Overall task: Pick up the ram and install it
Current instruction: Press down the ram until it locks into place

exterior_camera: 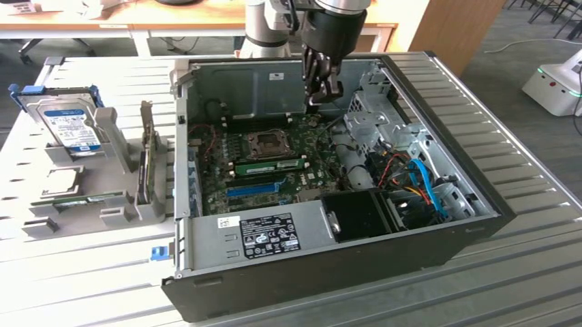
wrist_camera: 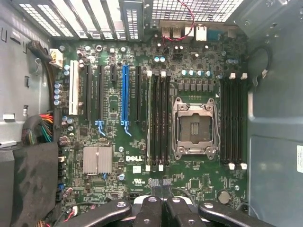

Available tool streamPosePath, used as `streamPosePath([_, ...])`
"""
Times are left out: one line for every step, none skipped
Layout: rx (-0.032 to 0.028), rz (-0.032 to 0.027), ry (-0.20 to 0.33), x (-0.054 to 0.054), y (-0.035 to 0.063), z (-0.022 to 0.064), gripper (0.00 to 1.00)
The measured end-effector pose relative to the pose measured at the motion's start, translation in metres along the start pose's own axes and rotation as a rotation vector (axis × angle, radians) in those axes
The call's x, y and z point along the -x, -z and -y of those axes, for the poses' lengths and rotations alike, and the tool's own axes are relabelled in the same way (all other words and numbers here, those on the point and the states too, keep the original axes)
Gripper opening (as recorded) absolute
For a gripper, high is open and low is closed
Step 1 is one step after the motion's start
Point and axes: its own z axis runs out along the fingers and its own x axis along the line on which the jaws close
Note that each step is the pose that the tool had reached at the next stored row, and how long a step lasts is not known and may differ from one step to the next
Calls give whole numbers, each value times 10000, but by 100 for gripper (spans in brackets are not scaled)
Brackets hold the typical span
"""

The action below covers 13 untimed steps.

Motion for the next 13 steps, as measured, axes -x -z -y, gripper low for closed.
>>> streamPosePath([0, -1, -1, 0, 0, 1, 11])
streamPosePath([0, 0, -2, 0, -1, 1, 11])
streamPosePath([0, 0, -2, 0, -1, 0, 11])
streamPosePath([1, 0, -1, 0, -1, 1, 11])
streamPosePath([0, -1, -1, 0, -1, 1, 11])
streamPosePath([0, 0, -1, 0, -1, 1, 11])
streamPosePath([0, -1, 0, 0, -1, 1, 11])
streamPosePath([-1, -5, 0, 0, -7, 2, 11])
streamPosePath([-1, -14, 0, -1, -18, 2, 11])
streamPosePath([-3, -22, 1, -2, -31, 3, 11])
streamPosePath([-5, -28, 0, -2, -46, 4, 11])
streamPosePath([-8, -34, -1, -3, -60, 4, 11])
streamPosePath([-11, -40, -2, -3, -75, 4, 11])
